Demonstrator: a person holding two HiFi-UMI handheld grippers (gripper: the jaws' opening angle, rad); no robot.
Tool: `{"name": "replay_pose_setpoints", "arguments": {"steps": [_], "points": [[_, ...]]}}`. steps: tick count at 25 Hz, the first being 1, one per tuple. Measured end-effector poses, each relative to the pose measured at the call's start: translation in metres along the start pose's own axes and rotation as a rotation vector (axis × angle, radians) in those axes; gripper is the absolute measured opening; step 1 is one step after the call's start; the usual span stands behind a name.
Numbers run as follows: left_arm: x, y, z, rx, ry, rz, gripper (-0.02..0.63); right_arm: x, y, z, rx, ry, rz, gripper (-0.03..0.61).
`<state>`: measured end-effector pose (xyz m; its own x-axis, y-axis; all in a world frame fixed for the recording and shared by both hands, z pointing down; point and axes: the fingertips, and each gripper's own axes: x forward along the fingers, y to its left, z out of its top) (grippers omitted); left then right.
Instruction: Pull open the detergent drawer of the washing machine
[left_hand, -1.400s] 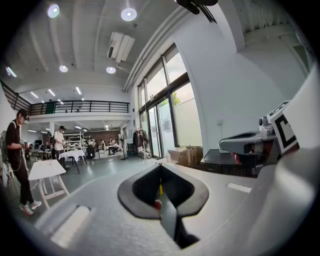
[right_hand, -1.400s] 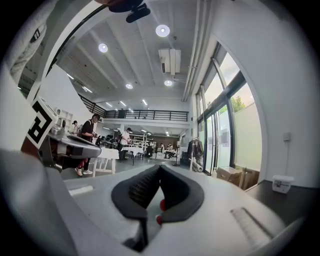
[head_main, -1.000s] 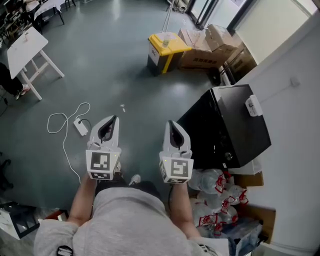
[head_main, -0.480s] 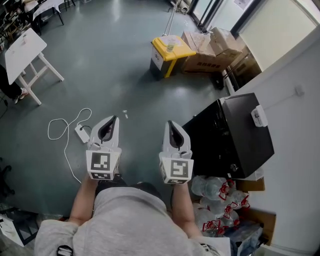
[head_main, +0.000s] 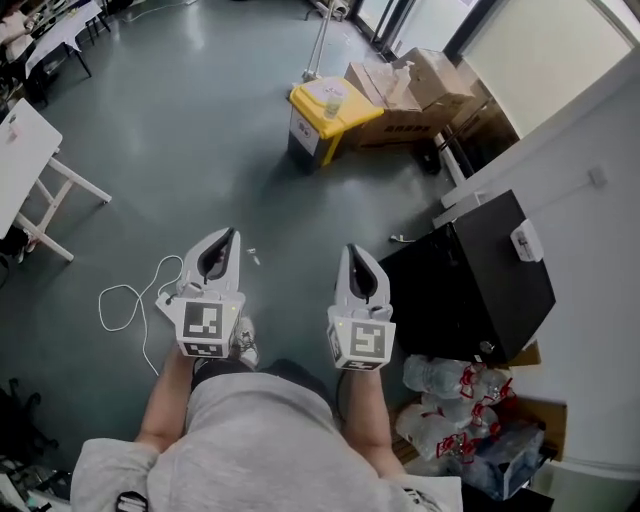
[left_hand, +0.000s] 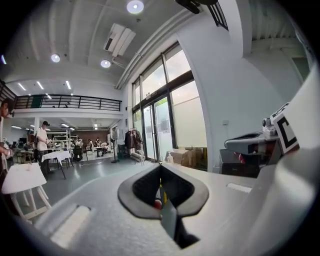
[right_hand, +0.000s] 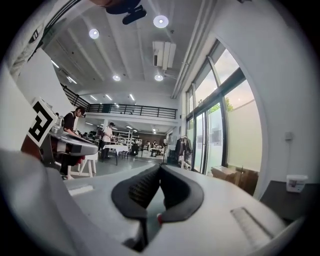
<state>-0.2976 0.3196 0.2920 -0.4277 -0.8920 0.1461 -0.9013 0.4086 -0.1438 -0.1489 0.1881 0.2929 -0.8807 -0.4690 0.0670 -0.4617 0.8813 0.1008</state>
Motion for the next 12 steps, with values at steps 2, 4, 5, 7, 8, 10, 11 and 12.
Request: {"name": "replay_pose_setpoints", "arguments": {"steps": [2, 4, 5, 7, 8, 10, 11, 12], "points": [[0.021, 0.016, 0.001, 0.003, -0.008, -0.037, 0.011, 0.019, -0.001, -0.001, 0.007, 0.005, -0.043, 0.003], [0.04, 0.027, 0.002, 0.007, -0.017, -0.074, 0.011, 0.035, -0.002, 0.0, 0.011, 0.008, -0.084, 0.003], [0.049, 0.031, 0.003, 0.009, -0.021, -0.091, 0.011, 0.041, -0.003, 0.0, 0.009, 0.009, -0.102, 0.003], [0.065, 0.035, 0.004, 0.015, -0.027, -0.124, 0.011, 0.052, -0.007, 0.001, 0.007, 0.011, -0.136, 0.003], [0.074, 0.036, 0.004, 0.019, -0.028, -0.139, 0.011, 0.056, -0.01, 0.001, 0.009, 0.013, -0.153, 0.003], [0.089, 0.035, 0.006, 0.026, -0.032, -0.169, 0.011, 0.061, -0.018, 0.0, 0.015, 0.019, -0.188, 0.003], [0.095, 0.033, 0.008, 0.026, -0.036, -0.186, 0.011, 0.062, -0.022, 0.0, 0.017, 0.023, -0.205, 0.003], [0.102, 0.03, 0.009, 0.025, -0.041, -0.204, 0.011, 0.062, -0.028, 0.0, 0.016, 0.025, -0.223, 0.003]]}}
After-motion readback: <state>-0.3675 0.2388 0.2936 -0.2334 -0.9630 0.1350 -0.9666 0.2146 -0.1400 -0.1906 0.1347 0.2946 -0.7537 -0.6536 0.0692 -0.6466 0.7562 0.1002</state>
